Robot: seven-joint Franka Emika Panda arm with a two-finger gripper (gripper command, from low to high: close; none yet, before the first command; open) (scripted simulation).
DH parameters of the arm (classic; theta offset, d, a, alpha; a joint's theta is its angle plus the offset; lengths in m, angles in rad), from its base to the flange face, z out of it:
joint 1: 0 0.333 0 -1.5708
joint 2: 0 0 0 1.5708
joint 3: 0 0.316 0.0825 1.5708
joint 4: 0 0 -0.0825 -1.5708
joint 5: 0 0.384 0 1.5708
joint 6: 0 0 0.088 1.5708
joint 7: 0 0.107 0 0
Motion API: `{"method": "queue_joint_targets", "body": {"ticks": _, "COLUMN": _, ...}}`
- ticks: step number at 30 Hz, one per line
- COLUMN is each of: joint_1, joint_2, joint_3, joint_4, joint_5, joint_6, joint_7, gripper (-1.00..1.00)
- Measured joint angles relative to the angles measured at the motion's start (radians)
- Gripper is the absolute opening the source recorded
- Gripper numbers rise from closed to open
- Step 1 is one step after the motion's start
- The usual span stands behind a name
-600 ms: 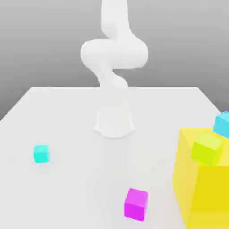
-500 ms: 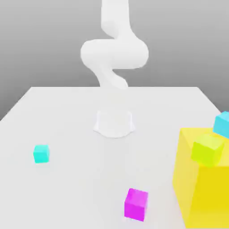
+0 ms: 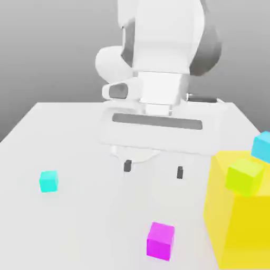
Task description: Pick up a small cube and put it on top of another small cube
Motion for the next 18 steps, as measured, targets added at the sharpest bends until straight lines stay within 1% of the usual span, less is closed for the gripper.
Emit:
{"method": "queue_joint_targets", "body": {"ticks": 6, "joint_1": 0.024, "joint_2": 0.212, "joint_3": 0.005, "joint_4": -0.059, "joint_5": 0.015, "joint_6": 0.109, "joint_7": 0.080, "gripper": 0.00}}
{"method": "queue_joint_targets", "body": {"ticks": 11, "joint_1": 0.079, "joint_2": 0.393, "joint_3": -0.063, "joint_4": -0.034, "joint_5": -0.052, "joint_6": 0.249, "joint_7": 0.140, "gripper": 0.00}}
{"method": "queue_joint_targets", "body": {"ticks": 12, "joint_1": 0.088, "joint_2": 0.413, "joint_3": -0.073, "joint_4": -0.030, "joint_5": -0.060, "joint_6": 0.266, "joint_7": 0.146, "gripper": -1.00}}
{"method": "queue_joint_targets", "body": {"ticks": 18, "joint_1": 0.091, "joint_2": 0.424, "joint_3": -0.078, "joint_4": -0.028, "joint_5": -0.066, "joint_6": 0.276, "joint_7": 0.151, "gripper": -1.00}}
